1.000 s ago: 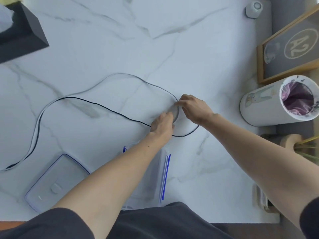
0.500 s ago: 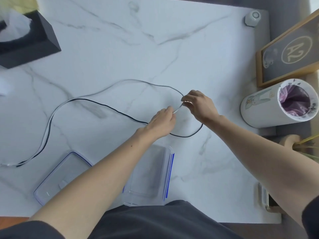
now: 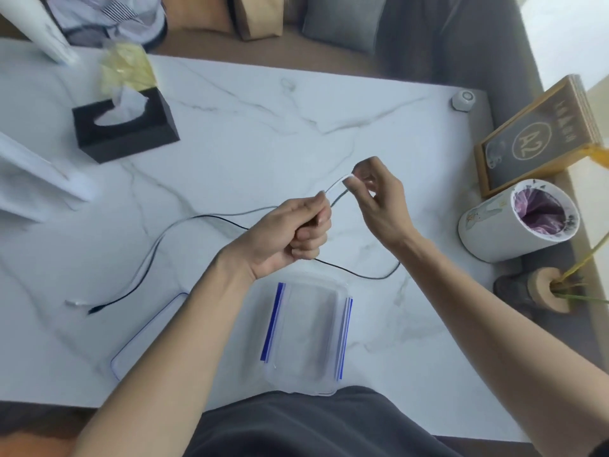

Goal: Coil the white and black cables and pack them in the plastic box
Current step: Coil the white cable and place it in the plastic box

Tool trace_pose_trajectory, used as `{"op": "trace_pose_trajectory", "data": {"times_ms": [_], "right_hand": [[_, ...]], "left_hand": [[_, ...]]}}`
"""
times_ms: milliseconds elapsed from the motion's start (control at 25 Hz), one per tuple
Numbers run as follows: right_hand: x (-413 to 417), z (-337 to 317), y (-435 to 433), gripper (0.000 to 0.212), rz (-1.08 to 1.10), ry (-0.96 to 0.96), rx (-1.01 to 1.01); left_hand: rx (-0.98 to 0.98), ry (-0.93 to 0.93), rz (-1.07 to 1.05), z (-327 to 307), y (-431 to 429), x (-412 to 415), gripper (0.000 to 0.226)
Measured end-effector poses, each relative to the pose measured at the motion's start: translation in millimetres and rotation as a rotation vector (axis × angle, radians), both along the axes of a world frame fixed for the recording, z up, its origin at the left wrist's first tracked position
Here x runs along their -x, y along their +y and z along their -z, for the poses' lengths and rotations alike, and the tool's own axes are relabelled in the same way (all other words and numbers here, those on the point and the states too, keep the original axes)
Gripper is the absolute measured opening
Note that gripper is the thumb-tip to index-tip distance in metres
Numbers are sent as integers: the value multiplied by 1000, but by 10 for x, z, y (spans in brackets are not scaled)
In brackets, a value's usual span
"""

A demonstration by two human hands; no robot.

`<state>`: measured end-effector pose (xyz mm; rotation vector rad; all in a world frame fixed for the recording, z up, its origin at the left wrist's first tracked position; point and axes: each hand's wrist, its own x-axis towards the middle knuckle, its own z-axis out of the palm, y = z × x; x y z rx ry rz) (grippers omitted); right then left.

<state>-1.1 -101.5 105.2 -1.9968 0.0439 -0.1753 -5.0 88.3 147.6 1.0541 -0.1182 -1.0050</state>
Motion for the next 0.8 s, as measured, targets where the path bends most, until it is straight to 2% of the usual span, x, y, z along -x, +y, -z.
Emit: {"op": "trace_pose_trajectory", "data": {"times_ms": [200, 360, 440, 560, 680, 800], "right_hand": [[207, -451, 792, 26, -115, 92, -244], [405, -490, 1213, 28, -264, 149, -178], [511, -490, 1355, 33, -323, 137, -71], [728, -495, 1526, 30, -431, 154, 161], [915, -501, 1512, 21, -517, 155, 279], [1011, -598, 1427, 15, -542, 80, 377]], "left_hand": [[278, -35, -45, -414, 330, 241, 31], [401, -65, -107, -640, 563, 355, 34], [442, -85, -206, -728, 686, 377, 38], [382, -192, -436, -835, 902, 356, 35], [281, -283, -634, -807, 1095, 319, 37], [153, -362, -810, -719, 1280, 300, 38]]}}
